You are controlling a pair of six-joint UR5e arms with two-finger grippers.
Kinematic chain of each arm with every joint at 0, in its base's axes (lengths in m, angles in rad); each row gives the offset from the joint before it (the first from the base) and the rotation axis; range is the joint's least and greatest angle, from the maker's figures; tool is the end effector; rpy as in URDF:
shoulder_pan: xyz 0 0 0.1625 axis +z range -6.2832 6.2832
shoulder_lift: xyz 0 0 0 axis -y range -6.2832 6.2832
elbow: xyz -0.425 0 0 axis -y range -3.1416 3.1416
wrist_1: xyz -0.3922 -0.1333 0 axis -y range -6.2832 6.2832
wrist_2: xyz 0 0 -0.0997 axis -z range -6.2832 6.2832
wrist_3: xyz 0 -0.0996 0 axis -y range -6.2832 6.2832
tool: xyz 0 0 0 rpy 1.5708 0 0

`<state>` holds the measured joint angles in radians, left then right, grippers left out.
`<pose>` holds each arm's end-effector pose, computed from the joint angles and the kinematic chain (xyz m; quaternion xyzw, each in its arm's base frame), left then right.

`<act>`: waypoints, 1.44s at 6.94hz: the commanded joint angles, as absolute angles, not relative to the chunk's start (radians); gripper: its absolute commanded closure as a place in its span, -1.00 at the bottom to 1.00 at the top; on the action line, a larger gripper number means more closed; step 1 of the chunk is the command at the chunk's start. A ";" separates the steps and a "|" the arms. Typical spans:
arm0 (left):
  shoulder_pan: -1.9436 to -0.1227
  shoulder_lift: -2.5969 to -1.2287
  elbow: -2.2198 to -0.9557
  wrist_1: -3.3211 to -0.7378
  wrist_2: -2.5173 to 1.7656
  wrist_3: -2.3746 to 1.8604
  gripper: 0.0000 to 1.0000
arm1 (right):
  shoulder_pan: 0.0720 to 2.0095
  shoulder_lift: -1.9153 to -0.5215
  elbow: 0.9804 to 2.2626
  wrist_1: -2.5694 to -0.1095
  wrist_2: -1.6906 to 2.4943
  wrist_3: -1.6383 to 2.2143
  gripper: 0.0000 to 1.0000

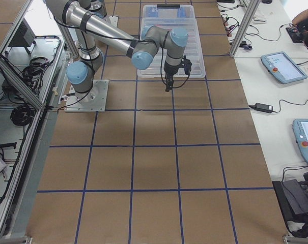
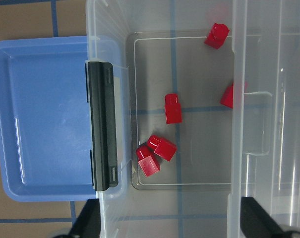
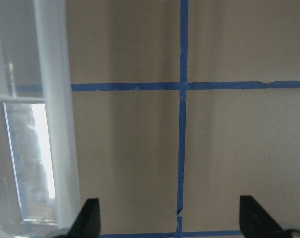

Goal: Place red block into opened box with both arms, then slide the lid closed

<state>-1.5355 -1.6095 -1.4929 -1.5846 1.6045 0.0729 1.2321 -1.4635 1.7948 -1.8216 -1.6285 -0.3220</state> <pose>-0.1118 -0.5148 0.5056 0.0186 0.9996 -0.0118 0.0175 -0.0484 -0.5213 0.3504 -0.0072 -0.9987 -0.0474 0.0142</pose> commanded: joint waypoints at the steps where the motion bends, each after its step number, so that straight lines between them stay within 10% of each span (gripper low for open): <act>1: -1.536 -1.609 -1.493 -1.585 1.605 0.074 -1.00 | 1.305 -1.463 1.793 -1.824 -1.628 -0.252 -1.00; 10: -1.536 -1.609 -1.493 -1.585 1.605 0.072 -1.00 | 1.466 -1.460 1.778 -1.844 -1.629 -0.183 -1.00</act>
